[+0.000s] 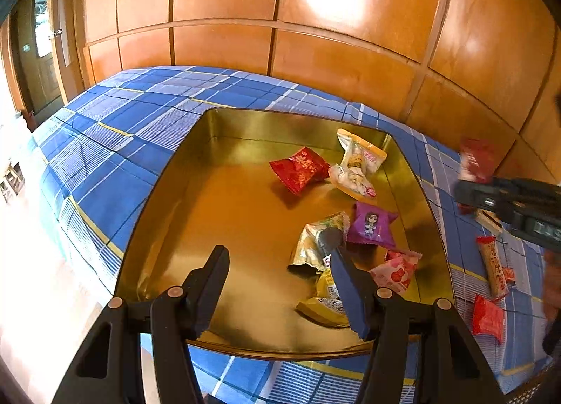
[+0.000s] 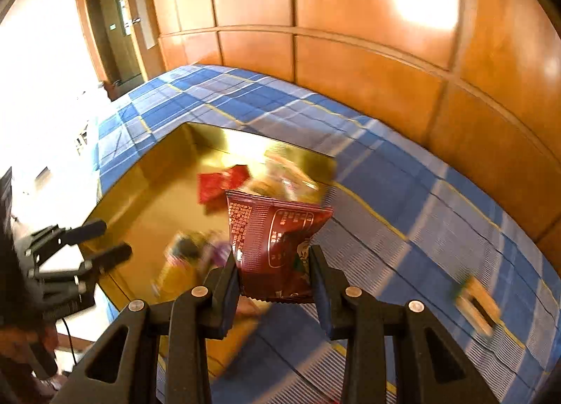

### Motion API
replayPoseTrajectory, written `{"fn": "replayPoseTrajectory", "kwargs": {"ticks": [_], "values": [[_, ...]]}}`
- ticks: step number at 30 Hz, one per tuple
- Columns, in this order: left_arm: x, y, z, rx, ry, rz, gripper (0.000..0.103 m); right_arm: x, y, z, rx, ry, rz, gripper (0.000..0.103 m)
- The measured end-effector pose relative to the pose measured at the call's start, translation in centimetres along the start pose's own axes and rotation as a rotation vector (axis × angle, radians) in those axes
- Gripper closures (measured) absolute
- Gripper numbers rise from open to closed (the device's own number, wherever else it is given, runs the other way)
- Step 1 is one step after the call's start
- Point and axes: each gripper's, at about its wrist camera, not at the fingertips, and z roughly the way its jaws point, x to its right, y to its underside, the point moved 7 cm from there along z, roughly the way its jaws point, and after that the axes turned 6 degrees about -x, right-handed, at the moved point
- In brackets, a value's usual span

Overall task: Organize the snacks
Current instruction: 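Carry the brown packet into the gold tray and release it with the right gripper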

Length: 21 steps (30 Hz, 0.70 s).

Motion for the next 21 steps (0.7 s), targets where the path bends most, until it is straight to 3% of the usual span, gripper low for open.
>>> {"fn": "replayPoseTrajectory", "kwargs": {"ticks": [10, 21], "values": [[-1.0, 0.3, 0.6, -0.015, -0.001, -0.023, 0.042, -1.3, -0.9, 5.0, -0.085, 0.026, 0.021, 0.066], [-0.4, 0.4, 0.4, -0.008, -0.006, -0.007, 0.042, -1.3, 0.5, 2.7, -0.032, 0.057, 0.002, 0.068]]}}
